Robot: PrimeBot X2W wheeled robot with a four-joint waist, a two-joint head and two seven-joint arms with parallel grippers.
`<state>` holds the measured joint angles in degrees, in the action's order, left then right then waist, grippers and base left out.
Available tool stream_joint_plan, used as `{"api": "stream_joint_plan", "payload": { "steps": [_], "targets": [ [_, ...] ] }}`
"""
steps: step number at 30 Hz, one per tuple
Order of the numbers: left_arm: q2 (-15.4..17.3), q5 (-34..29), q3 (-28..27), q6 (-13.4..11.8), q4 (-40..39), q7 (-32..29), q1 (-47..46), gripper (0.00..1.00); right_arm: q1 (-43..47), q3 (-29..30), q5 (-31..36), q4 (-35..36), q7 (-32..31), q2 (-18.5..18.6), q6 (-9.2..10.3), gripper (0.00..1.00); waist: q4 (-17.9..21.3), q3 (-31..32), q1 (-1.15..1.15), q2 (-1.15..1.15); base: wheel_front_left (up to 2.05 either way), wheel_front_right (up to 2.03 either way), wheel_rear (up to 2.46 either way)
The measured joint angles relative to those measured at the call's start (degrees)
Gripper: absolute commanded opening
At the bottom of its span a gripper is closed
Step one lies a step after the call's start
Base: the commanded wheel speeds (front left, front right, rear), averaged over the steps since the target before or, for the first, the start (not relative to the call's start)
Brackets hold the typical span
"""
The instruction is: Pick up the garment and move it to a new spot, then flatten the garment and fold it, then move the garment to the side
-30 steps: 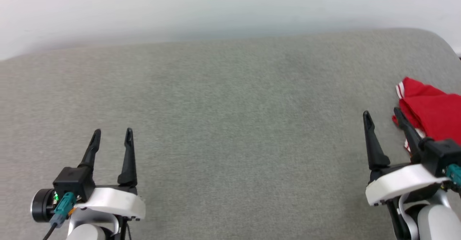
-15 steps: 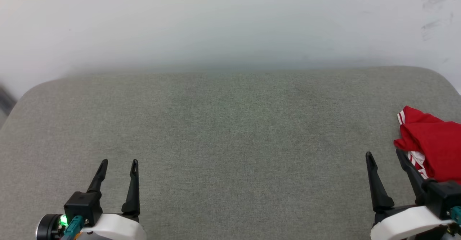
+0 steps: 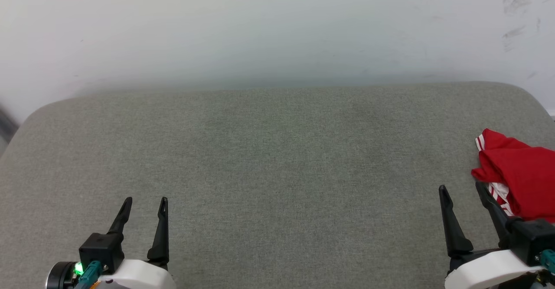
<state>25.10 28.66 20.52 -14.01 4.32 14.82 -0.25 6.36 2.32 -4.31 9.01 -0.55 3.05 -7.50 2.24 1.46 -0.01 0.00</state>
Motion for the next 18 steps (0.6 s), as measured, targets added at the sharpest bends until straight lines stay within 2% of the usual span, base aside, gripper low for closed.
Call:
{"api": "stream_joint_plan", "payload": {
  "steps": [6, 7, 11, 18],
  "targets": [
    [-0.1, 0.3, -0.6, 0.7, 0.7, 0.0, -0.1, 1.00, -0.1, 0.0, -0.3, -0.5, 0.3, 0.0, 0.00, 1.00, 0.0, 0.0, 0.01, 0.00, 0.00, 0.00, 0.00],
    [-0.2, 0.3, -0.6, 0.7, 0.8, 0.0, 0.0, 0.00, 0.0, 0.0, -0.3, -0.7, 0.3, 0.0, 0.00, 0.00, -0.1, 0.0, 0.01, 0.00, 0.00, 0.00, 0.00],
    [-1.8, 1.0, 0.0, 0.9, 2.3, -0.4, 1.1, 0.00, 0.8, -0.2, -1.0, -2.7, 0.2, 0.0, 0.00, 0.00, -0.1, 0.0, 0.01, 0.00, 0.00, 0.00, 0.00],
    [-3.5, 7.1, -2.2, 2.7, 2.9, -2.1, 1.2, 0.00, 0.6, -0.4, -9.8, -4.5, 0.1, 0.1, 0.00, 0.00, -0.2, -0.1, 0.01, 0.00, 0.00, 0.00, 0.00]
  ]
}}
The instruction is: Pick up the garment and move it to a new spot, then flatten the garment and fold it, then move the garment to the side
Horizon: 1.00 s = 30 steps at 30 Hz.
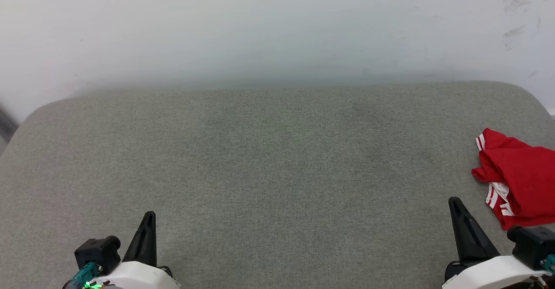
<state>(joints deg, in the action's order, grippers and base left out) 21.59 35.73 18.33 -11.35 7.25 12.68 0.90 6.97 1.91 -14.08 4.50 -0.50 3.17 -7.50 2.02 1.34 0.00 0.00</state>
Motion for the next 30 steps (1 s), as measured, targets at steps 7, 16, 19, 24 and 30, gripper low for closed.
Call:
{"api": "stream_joint_plan", "payload": {
  "steps": [7, 16, 19, 24, 30],
  "targets": [
    [-1.6, 5.7, -2.2, 1.8, 0.8, -1.8, -0.3, 0.00, -1.2, -0.2, -8.3, -1.9, -0.1, 0.3, 0.00, 0.00, -0.1, -0.1, 0.00, 0.00, 0.00, 0.00, 0.00],
    [-3.7, 12.4, -4.8, 4.1, 1.8, -3.8, -1.3, 0.00, -2.5, -0.3, -17.6, -4.0, -0.1, 0.6, 0.00, 0.00, -0.3, -0.2, 0.00, 0.00, 0.00, 0.00, 0.00],
    [-4.5, 15.8, -6.2, 5.2, 2.3, -4.8, -1.5, 0.00, -3.5, -0.2, -22.5, -5.1, -0.4, 0.8, 0.00, 0.00, -0.4, -0.3, 0.00, 0.00, 0.00, 0.00, 0.00],
    [-5.7, 19.0, -7.5, 6.3, 2.7, -5.8, -2.1, 0.00, -3.9, -0.2, -27.0, -6.2, -0.6, 1.0, 0.01, 0.00, -0.4, -0.3, 0.00, 0.00, 0.00, 0.00, 0.00],
    [-6.7, 22.6, -9.1, 7.4, 3.0, -7.0, -2.4, 0.00, -4.9, -0.1, -32.1, -7.2, -0.8, 1.1, 0.01, 0.00, -0.6, -0.4, 0.00, 0.00, 0.00, 0.00, 0.00]
  ]
}}
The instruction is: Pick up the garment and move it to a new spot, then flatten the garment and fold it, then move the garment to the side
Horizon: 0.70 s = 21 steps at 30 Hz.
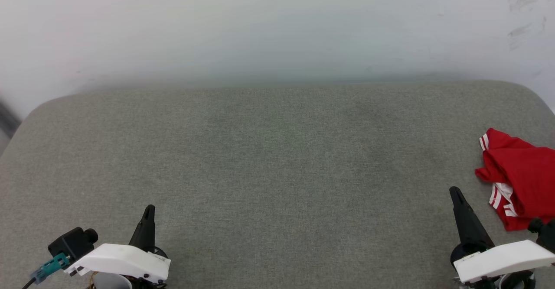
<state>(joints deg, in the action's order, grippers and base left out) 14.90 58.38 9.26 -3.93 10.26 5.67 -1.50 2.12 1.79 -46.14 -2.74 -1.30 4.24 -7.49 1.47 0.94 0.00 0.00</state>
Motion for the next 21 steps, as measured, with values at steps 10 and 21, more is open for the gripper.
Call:
{"api": "stream_joint_plan", "payload": {
  "steps": [10, 21],
  "targets": [
    [-1.7, 5.5, -2.3, 1.7, 0.5, -1.8, -0.6, 0.00, -1.1, 0.2, -7.8, -1.8, -0.3, 0.2, 0.00, 0.00, -0.2, -0.1, 0.00, 0.00, 0.00, 0.00, 0.00],
    [-4.0, 11.9, -5.1, 3.9, 1.2, -4.0, -1.4, 0.00, -2.5, 0.6, -16.7, -3.8, -0.8, 0.2, 0.00, 0.00, -0.4, -0.3, 0.00, 0.00, 0.00, 0.00, 0.00]
  ]
}}
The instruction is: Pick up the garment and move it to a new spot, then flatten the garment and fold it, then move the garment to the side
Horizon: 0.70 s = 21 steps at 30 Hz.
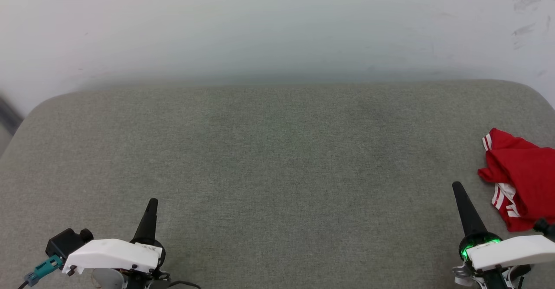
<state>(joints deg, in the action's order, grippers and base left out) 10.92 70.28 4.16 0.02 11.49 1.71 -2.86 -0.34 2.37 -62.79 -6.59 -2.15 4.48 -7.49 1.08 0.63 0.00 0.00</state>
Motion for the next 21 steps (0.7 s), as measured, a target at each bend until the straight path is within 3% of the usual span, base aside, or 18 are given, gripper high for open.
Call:
{"api": "stream_joint_plan", "payload": {
  "steps": [21],
  "targets": [
    [-2.9, 8.9, -4.0, 2.9, 1.0, -3.0, -1.1, 0.00, -2.1, 0.7, -12.3, -2.9, -1.0, 0.0, 0.00, 0.00, -0.4, -0.3, 0.00, 0.00, 0.00, 0.00, 0.00]
  ]
}}
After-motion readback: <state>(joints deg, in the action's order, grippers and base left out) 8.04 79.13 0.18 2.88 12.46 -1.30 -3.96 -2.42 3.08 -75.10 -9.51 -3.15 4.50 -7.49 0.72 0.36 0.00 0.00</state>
